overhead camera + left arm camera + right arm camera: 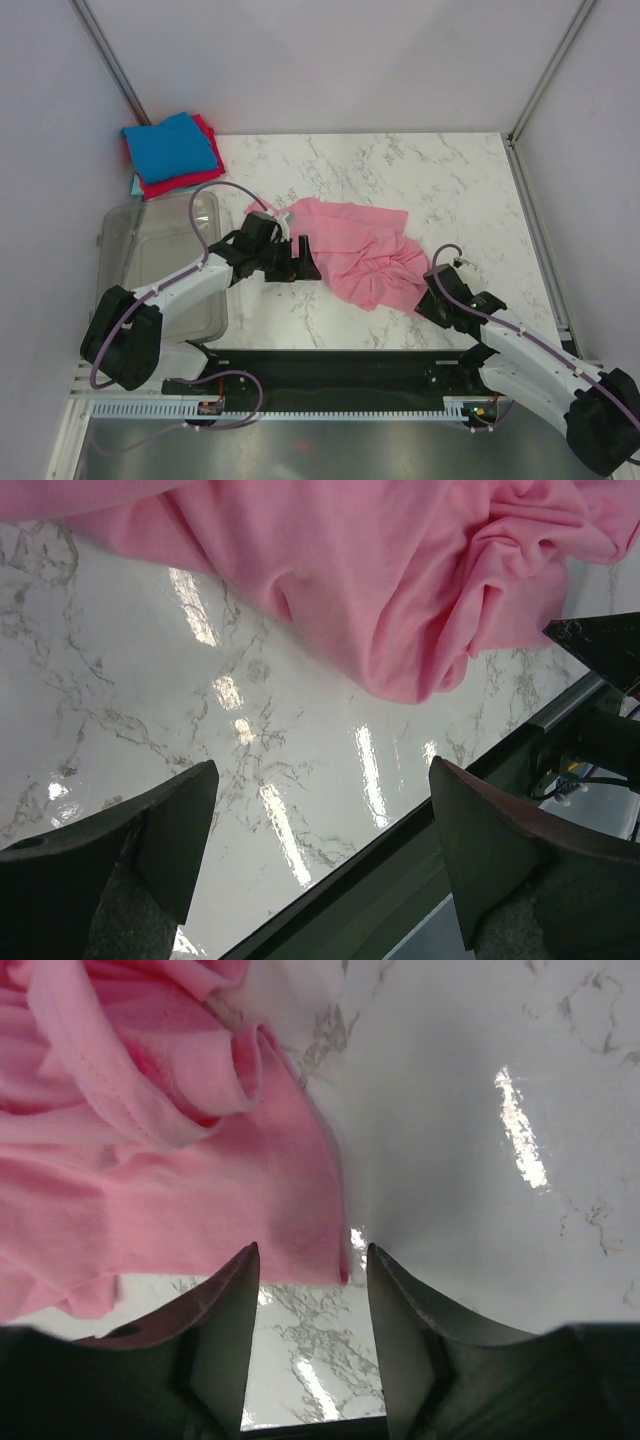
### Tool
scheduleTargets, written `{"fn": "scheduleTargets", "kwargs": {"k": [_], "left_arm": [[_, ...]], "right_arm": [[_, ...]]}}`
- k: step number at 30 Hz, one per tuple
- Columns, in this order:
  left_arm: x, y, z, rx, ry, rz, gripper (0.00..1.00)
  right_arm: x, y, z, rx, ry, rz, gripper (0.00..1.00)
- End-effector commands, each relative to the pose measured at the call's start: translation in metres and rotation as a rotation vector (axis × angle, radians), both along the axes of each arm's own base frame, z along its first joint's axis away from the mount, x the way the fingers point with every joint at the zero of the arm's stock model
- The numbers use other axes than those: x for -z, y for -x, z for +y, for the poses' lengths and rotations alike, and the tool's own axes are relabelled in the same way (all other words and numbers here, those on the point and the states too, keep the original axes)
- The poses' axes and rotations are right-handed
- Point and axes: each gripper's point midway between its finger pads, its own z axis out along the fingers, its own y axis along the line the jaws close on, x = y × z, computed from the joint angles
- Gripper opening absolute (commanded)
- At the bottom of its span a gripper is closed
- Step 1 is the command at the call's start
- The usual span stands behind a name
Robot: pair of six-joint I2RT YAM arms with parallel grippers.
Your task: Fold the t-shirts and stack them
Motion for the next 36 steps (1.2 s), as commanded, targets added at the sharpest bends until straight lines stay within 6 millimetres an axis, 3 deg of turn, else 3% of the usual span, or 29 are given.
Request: {"fn": "scheduleTargets", "kwargs": {"k": [1, 3, 4, 7, 10, 11, 13, 14, 15, 16, 17, 18, 19, 20, 23, 27, 28, 32, 33, 36], "left_arm": [[-0.013, -0.007, -0.008, -0.009, 0.053, -0.054, 0.93], [-0.01, -0.005, -0.004, -0.012, 0.044, -0.058, 0.93], [-0.014, -0.006, -0.003, -0.014, 0.046, -0.074, 0.94], [-0.019, -0.006, 0.0, -0.021, 0.044, -0.102, 0.93], [-0.029, -0.01, 0.008, -0.031, 0.003, -0.13, 0.93], [-0.039, -0.013, 0.014, -0.053, -0.015, -0.168, 0.94], [-0.055, -0.016, 0.024, -0.074, -0.055, -0.207, 0.95], [-0.068, -0.021, 0.031, -0.106, -0.073, -0.255, 0.95], [-0.076, -0.022, 0.035, -0.116, -0.082, -0.278, 0.95], [-0.088, -0.023, 0.039, -0.124, -0.091, -0.305, 0.96], [-0.098, -0.023, 0.044, -0.138, -0.096, -0.336, 0.96], [-0.107, -0.025, 0.045, -0.141, -0.096, -0.36, 0.96], [-0.108, -0.023, 0.048, -0.145, -0.106, -0.357, 0.96], [-0.113, -0.021, 0.049, -0.145, -0.1, -0.368, 0.96], [-0.116, -0.015, 0.052, -0.149, -0.092, -0.376, 0.96], [-0.099, -0.008, 0.055, -0.14, -0.106, -0.341, 0.96], [-0.095, -0.007, 0.054, -0.134, -0.107, -0.327, 0.96], [-0.069, -0.002, 0.041, -0.095, -0.081, -0.243, 0.92], [-0.055, -0.003, 0.036, -0.09, -0.078, -0.214, 0.91], [-0.033, -0.01, 0.03, -0.084, -0.095, -0.182, 0.91]], "right_arm": [[0.004, -0.006, 0.006, 0.007, -0.021, -0.014, 0.44], [0.004, -0.008, 0.009, -0.005, -0.025, -0.016, 0.36], [0.005, -0.008, 0.01, -0.013, -0.023, -0.013, 0.23], [0.001, -0.012, 0.017, -0.036, -0.051, -0.03, 0.0], [-0.045, -0.038, 0.032, -0.081, -0.083, -0.138, 0.0], [-0.095, -0.057, 0.04, -0.09, -0.1, -0.219, 0.0], [-0.147, -0.071, 0.036, -0.123, -0.025, -0.266, 0.0], [-0.228, -0.091, 0.045, -0.124, -0.073, -0.414, 0.0], [-0.263, -0.097, 0.046, -0.133, -0.074, -0.465, 0.0], [-0.282, -0.102, 0.047, -0.144, -0.047, -0.462, 0.0], [-0.355, -0.106, 0.045, -0.147, -0.079, -0.602, 0.0], [-0.364, -0.111, 0.043, -0.141, -0.039, -0.586, 0.0], [-0.411, -0.108, 0.036, -0.13, -0.054, -0.68, 0.0], [-0.423, -0.107, 0.033, -0.121, -0.049, -0.7, 0.0], [-0.429, -0.101, 0.014, -0.06, -0.004, -0.719, 0.0], [-0.396, -0.085, -0.016, 0.031, 0.067, -0.687, 0.0], [-0.376, -0.085, -0.019, 0.039, 0.102, -0.647, 0.0], [-0.346, -0.078, -0.025, 0.049, 0.124, -0.595, 0.0], [-0.34, -0.078, -0.024, 0.044, 0.128, -0.583, 0.0], [-0.336, -0.079, -0.023, 0.033, 0.134, -0.575, 0.0]]}}
